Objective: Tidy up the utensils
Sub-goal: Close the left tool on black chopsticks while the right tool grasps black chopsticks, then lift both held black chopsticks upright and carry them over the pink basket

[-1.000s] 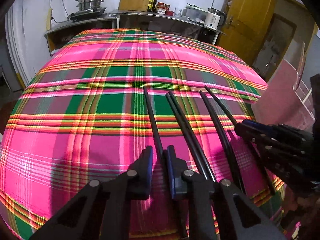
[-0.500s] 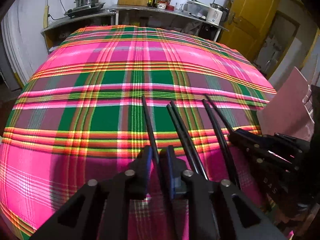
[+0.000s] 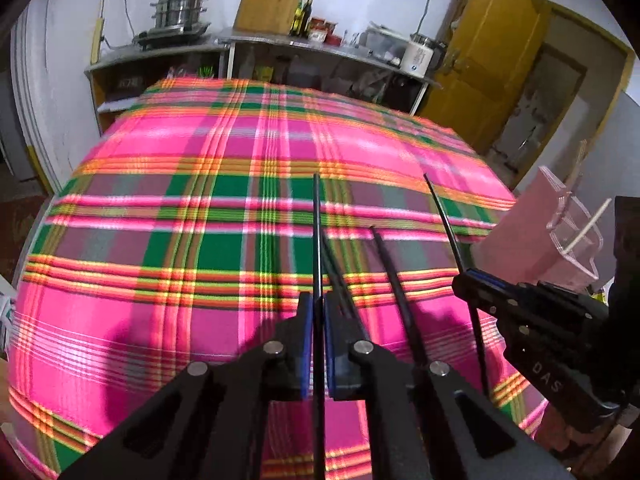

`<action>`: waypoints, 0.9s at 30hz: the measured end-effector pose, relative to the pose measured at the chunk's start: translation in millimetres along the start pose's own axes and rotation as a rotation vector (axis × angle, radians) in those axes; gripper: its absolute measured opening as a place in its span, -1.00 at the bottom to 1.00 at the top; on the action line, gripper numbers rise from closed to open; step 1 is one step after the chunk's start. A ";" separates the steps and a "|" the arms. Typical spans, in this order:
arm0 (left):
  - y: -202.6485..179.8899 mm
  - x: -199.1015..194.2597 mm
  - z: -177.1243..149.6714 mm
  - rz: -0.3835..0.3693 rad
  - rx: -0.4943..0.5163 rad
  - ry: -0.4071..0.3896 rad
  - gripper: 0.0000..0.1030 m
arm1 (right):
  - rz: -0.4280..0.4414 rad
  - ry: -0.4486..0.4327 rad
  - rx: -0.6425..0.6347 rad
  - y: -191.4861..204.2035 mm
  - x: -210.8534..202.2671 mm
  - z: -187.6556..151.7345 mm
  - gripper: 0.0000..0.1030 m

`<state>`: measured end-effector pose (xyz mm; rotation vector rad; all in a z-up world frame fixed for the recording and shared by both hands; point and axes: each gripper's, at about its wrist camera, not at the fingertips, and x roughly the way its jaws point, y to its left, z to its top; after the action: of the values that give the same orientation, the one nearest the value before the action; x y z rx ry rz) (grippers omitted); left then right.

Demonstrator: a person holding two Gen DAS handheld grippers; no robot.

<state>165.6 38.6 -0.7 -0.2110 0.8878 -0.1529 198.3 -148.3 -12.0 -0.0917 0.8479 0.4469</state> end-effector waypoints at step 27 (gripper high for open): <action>-50.1 -112.8 16.7 -0.128 0.080 -0.163 -0.88 | 0.007 -0.251 0.063 -14.1 -140.0 -3.4 -0.89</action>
<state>106.3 16.8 106.6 -0.2022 0.7046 -0.2858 121.3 -210.2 88.2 0.0252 0.6147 0.4283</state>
